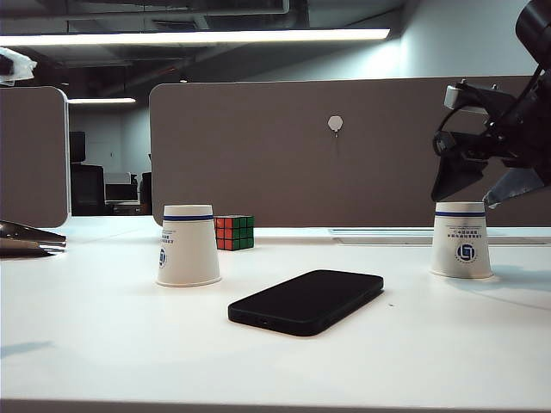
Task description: Carefully pick up the cup on the right and stack it on top of the cup on the left.
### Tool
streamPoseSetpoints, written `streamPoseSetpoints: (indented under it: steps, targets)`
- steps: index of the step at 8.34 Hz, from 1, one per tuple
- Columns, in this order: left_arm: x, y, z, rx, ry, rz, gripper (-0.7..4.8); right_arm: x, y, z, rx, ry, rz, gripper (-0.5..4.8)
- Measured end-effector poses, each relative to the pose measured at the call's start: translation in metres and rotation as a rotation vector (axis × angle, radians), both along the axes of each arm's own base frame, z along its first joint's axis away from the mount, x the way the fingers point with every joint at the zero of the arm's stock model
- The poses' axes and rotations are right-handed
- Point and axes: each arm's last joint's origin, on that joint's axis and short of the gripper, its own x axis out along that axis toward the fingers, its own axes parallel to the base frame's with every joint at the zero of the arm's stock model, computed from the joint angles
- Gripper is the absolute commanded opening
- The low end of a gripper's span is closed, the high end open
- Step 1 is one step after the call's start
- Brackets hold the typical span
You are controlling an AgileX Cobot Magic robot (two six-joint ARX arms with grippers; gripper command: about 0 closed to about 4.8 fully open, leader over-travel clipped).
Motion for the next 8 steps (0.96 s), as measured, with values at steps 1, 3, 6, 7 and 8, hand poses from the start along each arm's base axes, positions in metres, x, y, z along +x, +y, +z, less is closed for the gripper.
streamPoseSetpoints:
  steps: [1, 3, 6, 7, 8]
  targets:
    - [0.0, 0.0, 0.0, 0.0, 0.0, 0.0, -0.04, 0.001, 0.0, 0.001, -0.002, -0.014, -0.006, 3.95]
    - [0.0, 0.0, 0.0, 0.0, 0.0, 0.0, -0.04, 0.001, -0.001, 0.001, -0.019, -0.021, -0.031, 3.25]
    - [0.0, 0.0, 0.0, 0.0, 0.0, 0.0, -0.04, 0.002, -0.001, 0.001, -0.018, -0.022, -0.031, 4.79]
    - [0.0, 0.0, 0.0, 0.0, 0.0, 0.0, -0.04, 0.006, 0.0, -0.007, -0.008, -0.007, -0.02, 4.79]
    - [0.0, 0.0, 0.0, 0.0, 0.0, 0.0, -0.04, 0.011, 0.0, -0.017, -0.006, 0.003, -0.019, 4.79]
